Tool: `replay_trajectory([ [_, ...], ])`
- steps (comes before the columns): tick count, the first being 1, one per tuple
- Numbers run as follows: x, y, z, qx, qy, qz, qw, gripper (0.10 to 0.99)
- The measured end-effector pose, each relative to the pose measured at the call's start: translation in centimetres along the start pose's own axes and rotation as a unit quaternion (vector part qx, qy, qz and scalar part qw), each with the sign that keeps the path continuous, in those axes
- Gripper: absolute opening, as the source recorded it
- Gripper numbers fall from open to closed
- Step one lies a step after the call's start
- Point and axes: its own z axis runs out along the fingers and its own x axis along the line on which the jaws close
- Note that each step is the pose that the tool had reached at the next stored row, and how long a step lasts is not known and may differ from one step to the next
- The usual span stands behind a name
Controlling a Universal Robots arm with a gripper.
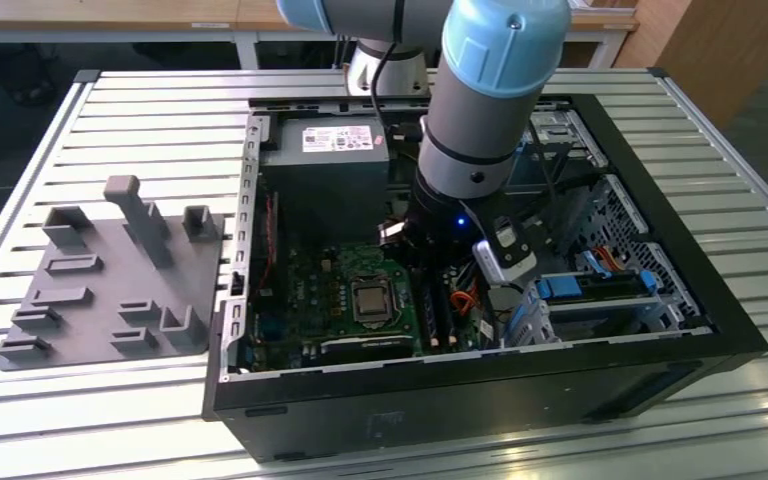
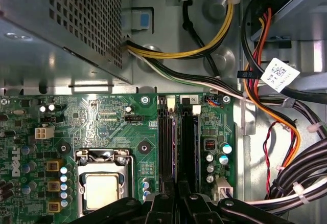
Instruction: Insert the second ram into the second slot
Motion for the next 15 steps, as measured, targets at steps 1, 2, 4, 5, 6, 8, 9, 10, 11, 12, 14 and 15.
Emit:
replay_trajectory([
  [1, -0.02, 0.04, 0.12, -0.0016, -0.0005, 0.000, 1.0000, 0.145],
  [2, -0.02, 0.03, 0.10, -0.0010, -0.0003, 0.000, 1.0000, 0.145],
  [4, -0.01, 0.00, 0.05, -0.0002, 0.0000, 0.000, 1.0000, 0.208],
  [5, 0.00, 0.00, 0.03, 0.0000, 0.0000, 0.000, 1.0000, 0.208],
  [6, 0.00, 0.00, -0.01, 0.0001, 0.0000, 0.000, 1.0000, 0.208],
  [8, 0.01, 0.01, -0.22, 0.0000, 0.0000, 0.000, 1.0000, 0.208],
  [9, 0.01, 0.01, -0.34, 0.0000, 0.0000, 0.000, 1.0000, 0.208],
  [10, 0.02, 0.01, -0.41, 0.0000, 0.0000, 0.000, 1.0000, 0.208],
  [11, 0.02, 0.02, -0.40, -0.0002, 0.0000, 0.000, 1.0000, 0.208],
  [12, 0.02, 0.02, -0.41, -0.0001, 0.0000, 0.000, 1.0000, 0.208],
  [14, 0.02, 0.01, -0.41, -0.0001, 0.0000, 0.000, 1.0000, 0.208],
  [15, 0.02, 0.01, -0.41, -0.0001, 0.0000, 0.000, 1.0000, 0.192],
])
